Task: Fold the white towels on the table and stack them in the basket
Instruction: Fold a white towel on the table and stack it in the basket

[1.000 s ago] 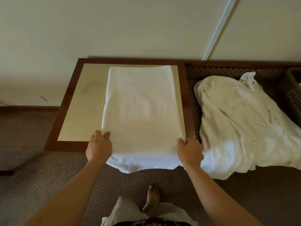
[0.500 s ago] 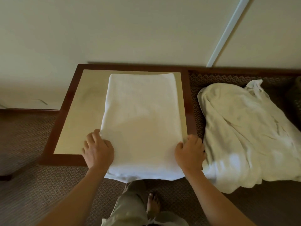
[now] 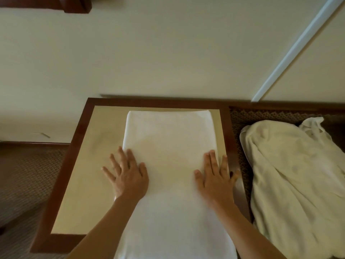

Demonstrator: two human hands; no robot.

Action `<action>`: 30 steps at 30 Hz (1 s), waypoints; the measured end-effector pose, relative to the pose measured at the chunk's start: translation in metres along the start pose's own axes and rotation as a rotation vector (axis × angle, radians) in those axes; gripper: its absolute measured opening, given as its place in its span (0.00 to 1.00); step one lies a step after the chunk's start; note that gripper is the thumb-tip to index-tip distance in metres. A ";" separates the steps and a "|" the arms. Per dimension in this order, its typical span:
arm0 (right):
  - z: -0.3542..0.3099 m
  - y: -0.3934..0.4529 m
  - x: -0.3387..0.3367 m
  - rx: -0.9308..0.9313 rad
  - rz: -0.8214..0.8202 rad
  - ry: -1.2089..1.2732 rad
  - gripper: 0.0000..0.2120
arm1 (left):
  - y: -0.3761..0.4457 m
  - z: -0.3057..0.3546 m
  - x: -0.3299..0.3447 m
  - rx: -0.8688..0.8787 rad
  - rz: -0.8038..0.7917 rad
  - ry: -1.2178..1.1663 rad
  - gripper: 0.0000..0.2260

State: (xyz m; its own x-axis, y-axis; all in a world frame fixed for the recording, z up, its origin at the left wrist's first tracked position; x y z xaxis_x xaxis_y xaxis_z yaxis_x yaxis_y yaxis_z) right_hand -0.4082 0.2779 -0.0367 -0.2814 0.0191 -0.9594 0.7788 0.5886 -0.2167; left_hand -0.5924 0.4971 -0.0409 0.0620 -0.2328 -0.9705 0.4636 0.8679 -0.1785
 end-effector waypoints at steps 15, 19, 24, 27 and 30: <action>-0.027 0.203 -0.032 -0.006 -0.017 -0.037 0.34 | 0.182 0.062 -0.015 0.209 -0.013 0.051 0.33; -0.035 0.240 -0.041 0.006 -0.008 -0.034 0.35 | 0.224 0.076 -0.019 0.232 -0.024 0.058 0.33; -0.042 0.277 -0.052 0.035 0.057 -0.037 0.33 | 0.267 0.089 -0.030 0.247 0.042 0.122 0.30; -0.045 0.296 -0.061 0.068 0.073 -0.058 0.31 | 0.289 0.096 -0.039 0.238 0.053 0.132 0.28; -0.046 0.310 -0.072 0.119 0.127 -0.011 0.26 | 0.307 0.103 -0.046 0.225 0.011 0.124 0.29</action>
State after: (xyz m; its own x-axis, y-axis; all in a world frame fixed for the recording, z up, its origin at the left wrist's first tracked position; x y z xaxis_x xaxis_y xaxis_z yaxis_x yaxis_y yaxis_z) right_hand -0.1719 0.4963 -0.0261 -0.1705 0.0783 -0.9822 0.8687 0.4824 -0.1124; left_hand -0.3613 0.7293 -0.0343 -0.0348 -0.1563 -0.9871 0.6494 0.7472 -0.1412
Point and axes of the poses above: each hand's wrist, its own y-axis towards the middle knuckle, its own x-axis out of the palm, z = x × y, the point moved 6 cm from there along y, towards the middle knuckle, and after that the axes turned 3 degrees about z, right-handed, at the moved point
